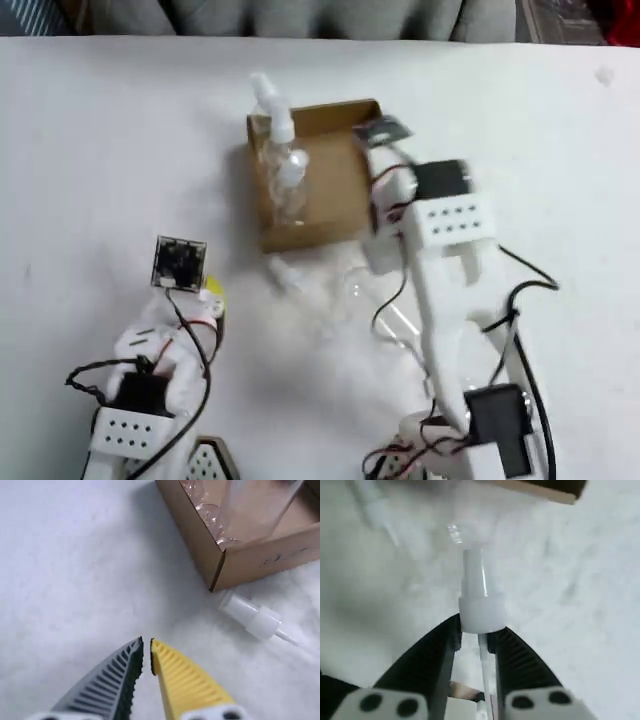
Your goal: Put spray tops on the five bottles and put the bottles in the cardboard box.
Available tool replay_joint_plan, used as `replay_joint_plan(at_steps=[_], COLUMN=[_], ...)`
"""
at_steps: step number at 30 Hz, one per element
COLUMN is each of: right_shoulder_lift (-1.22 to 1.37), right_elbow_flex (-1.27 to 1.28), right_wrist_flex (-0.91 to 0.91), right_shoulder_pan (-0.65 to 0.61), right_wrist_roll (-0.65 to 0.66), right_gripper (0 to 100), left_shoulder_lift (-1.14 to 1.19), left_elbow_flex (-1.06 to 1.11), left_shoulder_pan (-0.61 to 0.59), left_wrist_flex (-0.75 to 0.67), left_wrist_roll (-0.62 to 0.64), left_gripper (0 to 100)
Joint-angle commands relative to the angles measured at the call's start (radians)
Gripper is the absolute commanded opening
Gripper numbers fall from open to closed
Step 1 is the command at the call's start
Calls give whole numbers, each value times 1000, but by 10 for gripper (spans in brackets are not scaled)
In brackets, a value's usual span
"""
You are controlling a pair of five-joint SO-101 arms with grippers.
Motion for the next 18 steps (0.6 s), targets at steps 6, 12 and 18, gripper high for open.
replay_joint_plan(at_steps=[6,12,18], right_shoulder_lift=[-70,-71,-71], right_elbow_flex=[-34,107,284], right_wrist_flex=[-7,-239,-484], right_shoulder_pan=[-427,-524,-529], right_wrist_roll=[-293,-416,-420], right_gripper=[18,18,20], left_shoulder_lift=[-21,-21,-21], left_elbow_flex=[-6,-5,-5], left_shoulder_pan=[-10,-10,-10], left_wrist_flex=[-11,-11,-12], left_wrist_roll=[2,2,2], left_gripper=[23,23,23])
